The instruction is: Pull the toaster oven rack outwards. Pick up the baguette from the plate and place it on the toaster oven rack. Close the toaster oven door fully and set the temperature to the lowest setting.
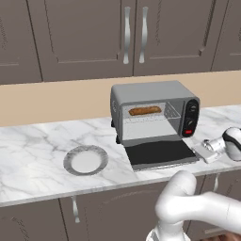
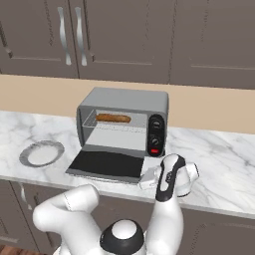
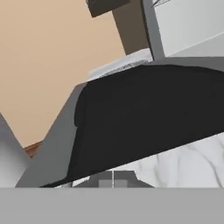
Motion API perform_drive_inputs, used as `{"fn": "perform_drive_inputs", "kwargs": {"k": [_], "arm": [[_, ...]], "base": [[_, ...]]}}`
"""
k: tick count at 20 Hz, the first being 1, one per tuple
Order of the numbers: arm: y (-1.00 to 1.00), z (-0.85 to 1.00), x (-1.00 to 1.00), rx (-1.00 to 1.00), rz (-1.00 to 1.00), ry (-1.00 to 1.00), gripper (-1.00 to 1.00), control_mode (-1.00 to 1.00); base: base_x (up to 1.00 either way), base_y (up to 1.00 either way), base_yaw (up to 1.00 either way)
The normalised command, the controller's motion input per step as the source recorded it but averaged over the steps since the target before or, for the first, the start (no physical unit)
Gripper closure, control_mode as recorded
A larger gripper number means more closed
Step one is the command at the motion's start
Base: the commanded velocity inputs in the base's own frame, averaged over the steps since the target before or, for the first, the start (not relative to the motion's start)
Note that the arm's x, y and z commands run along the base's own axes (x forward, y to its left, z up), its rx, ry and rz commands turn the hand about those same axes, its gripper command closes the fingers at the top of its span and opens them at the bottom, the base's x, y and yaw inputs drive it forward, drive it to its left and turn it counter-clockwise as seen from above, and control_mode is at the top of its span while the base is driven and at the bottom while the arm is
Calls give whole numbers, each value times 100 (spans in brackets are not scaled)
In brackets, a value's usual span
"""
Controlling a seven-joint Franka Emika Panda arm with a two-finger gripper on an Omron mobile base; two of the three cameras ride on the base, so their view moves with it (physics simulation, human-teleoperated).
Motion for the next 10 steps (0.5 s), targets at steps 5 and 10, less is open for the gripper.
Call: {"fn": "perform_drive_inputs", "kwargs": {"k": [5, 10], "arm": [[49, -4, -41, 0, 26, -17, 100, -100], [59, 0, -20, 19, 20, -4, 100, -100]], "base": [[0, 0, 0], [0, 0, 0]]}}
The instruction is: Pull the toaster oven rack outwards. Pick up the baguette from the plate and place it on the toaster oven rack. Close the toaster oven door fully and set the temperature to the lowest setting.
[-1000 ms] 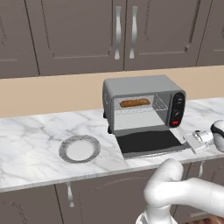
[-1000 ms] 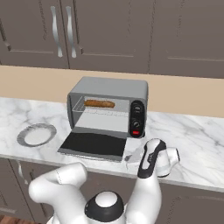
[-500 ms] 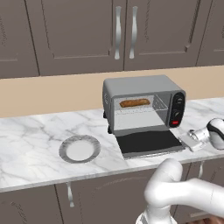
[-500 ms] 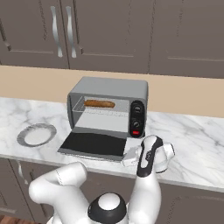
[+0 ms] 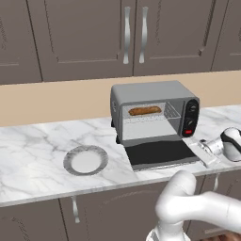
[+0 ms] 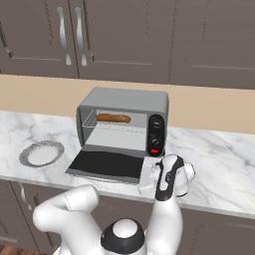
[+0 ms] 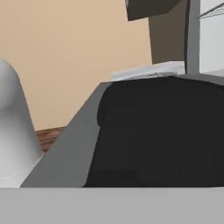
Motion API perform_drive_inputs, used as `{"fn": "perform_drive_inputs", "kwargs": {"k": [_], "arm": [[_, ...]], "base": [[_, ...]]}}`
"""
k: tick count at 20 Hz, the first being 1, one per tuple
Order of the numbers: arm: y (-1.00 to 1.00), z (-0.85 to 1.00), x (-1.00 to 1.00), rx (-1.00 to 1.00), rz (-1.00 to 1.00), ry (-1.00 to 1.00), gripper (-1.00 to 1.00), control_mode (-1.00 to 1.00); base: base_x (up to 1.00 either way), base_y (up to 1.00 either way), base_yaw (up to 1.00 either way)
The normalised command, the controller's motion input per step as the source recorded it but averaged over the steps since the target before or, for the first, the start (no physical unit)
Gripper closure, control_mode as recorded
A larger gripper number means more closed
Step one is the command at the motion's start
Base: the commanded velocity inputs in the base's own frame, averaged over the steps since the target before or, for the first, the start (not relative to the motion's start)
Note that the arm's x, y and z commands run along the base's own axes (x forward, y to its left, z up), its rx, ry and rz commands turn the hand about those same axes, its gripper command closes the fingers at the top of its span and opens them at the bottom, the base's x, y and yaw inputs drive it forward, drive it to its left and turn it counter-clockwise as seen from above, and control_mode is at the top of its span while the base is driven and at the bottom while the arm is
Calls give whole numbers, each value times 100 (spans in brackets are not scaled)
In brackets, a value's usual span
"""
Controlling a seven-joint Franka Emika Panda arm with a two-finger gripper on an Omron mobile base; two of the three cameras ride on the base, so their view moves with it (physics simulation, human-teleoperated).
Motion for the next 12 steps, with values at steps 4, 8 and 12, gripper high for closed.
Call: {"fn": "perform_drive_inputs", "kwargs": {"k": [4, 8, 12], "arm": [[60, 0, -10, 41, 6, 8, 100, -100], [54, 0, -1, 53, 3, 13, 100, -100], [79, 0, 0, 41, 0, 1, 100, -100]], "base": [[0, 0, 0], [0, 0, 0], [0, 0, 0]]}}
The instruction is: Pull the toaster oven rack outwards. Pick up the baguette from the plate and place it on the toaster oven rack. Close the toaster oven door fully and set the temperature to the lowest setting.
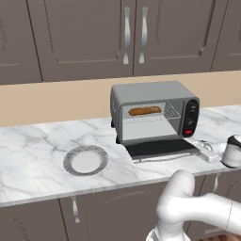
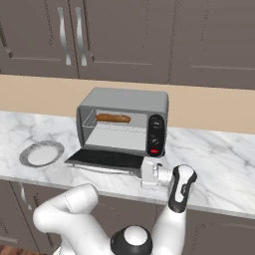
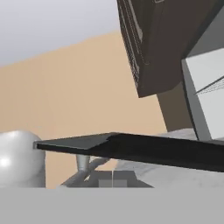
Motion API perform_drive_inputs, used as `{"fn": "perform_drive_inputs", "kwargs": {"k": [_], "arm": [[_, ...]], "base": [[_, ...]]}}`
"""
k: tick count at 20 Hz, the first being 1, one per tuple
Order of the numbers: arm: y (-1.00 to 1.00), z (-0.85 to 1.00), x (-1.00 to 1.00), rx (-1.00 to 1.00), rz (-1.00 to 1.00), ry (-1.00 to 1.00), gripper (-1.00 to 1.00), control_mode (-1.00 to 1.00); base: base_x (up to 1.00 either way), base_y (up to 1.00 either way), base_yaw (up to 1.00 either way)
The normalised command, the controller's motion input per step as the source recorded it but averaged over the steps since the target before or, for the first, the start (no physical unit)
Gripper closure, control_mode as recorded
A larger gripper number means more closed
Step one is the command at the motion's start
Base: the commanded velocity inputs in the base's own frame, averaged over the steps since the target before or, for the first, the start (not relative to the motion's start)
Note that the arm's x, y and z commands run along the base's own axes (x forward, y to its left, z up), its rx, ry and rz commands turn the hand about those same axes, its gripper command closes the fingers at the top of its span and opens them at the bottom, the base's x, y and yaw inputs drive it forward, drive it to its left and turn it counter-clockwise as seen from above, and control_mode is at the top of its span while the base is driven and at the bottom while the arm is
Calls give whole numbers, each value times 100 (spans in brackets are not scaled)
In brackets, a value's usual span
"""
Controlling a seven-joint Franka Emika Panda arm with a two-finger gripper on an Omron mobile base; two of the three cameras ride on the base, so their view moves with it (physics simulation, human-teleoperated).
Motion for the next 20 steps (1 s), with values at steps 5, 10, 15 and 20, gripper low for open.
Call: {"fn": "perform_drive_inputs", "kwargs": {"k": [5, 10, 15, 20], "arm": [[97, 16, 0, 14, -5, -10, 100, -100], [80, 25, 0, 11, -15, -3, 100, -100], [17, 58, 0, 24, -25, 0, 100, -100], [9, 63, 8, 26, -29, 4, 100, -100]], "base": [[0, 0, 0], [0, 0, 0], [0, 0, 0], [0, 0, 0]]}}
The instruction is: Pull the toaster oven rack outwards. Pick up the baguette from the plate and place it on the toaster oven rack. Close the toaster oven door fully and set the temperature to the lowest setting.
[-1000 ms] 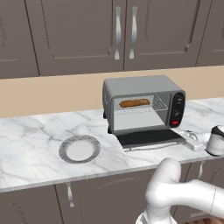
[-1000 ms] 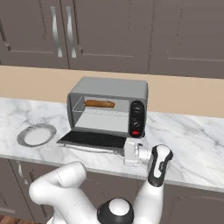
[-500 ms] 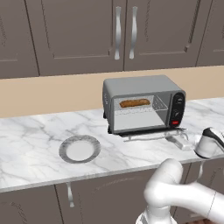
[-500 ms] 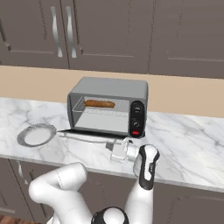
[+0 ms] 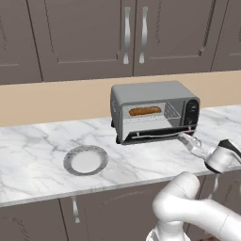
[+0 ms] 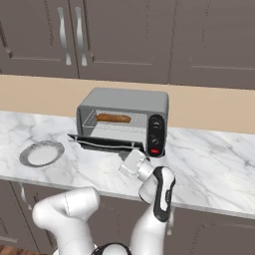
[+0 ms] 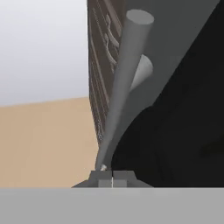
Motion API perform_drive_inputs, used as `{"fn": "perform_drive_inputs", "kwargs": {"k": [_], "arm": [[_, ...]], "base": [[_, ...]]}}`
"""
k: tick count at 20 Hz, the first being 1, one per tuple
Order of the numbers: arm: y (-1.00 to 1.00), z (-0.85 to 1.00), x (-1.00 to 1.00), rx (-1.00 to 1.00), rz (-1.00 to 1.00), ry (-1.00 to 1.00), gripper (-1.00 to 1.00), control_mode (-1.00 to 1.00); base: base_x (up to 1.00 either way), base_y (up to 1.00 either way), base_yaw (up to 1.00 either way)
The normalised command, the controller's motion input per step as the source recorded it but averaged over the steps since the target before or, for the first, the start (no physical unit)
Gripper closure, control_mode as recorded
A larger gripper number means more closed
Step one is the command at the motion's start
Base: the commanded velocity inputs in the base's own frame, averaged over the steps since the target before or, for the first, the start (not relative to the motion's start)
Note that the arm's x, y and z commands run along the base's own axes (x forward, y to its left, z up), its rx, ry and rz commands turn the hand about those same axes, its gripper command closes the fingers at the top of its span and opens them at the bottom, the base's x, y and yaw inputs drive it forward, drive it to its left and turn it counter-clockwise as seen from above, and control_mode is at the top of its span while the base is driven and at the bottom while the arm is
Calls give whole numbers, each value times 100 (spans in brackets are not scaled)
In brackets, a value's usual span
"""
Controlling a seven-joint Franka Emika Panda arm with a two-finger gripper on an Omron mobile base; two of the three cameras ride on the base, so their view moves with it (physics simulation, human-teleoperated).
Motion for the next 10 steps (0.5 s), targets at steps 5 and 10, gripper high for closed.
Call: {"fn": "perform_drive_inputs", "kwargs": {"k": [5, 10], "arm": [[21, 25, 50, 20, -33, 19, 100, -100], [10, 26, 74, 19, -32, 25, 100, -100]], "base": [[0, 0, 0], [0, 0, 0]]}}
